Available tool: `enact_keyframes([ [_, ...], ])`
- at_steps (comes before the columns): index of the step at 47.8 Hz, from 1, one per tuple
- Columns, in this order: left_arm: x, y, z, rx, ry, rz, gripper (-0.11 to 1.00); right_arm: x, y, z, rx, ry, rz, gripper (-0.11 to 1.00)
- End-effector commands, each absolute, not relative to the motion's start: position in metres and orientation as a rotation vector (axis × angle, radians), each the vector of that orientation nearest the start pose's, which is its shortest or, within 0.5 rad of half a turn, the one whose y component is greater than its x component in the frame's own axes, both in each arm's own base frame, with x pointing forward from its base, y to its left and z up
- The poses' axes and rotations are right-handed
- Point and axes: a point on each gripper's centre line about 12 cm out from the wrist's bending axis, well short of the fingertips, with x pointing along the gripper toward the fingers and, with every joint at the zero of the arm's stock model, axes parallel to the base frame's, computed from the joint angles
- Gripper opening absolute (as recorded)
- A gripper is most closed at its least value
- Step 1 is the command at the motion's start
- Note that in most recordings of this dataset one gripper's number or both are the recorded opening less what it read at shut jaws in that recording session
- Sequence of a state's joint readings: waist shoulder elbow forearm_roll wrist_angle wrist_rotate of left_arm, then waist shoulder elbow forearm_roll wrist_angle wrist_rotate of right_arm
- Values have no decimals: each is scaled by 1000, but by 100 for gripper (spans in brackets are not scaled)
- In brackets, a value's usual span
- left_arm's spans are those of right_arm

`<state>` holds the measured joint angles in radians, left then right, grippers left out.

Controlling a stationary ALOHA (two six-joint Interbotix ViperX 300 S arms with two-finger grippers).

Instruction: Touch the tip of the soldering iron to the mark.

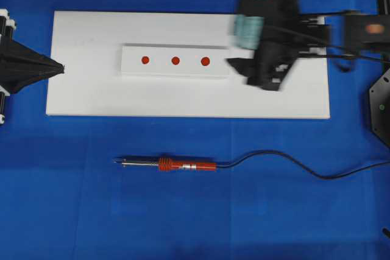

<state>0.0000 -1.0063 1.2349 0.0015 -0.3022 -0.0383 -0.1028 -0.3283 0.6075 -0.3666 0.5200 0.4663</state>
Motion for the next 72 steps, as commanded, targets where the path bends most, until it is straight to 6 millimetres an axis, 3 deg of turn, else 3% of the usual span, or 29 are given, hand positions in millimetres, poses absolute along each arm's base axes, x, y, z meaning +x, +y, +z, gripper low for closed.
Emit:
enact_keyframes([
  [1,189,0,285,-38,-94,-4,0,301,-50,283,110,652,-301,86],
  [13,188,-1,286,-37,-98,-6,0,225,-39,287,115,474,-264,85],
  [24,188,0,285,-37,-97,-4,0,189,-32,272,130,355,-227,85],
  [46,189,0,283,-38,-90,-4,0,173,-24,228,198,338,-187,84],
  [72,189,0,283,-38,-90,-4,0,173,-24,226,201,344,-187,80],
])
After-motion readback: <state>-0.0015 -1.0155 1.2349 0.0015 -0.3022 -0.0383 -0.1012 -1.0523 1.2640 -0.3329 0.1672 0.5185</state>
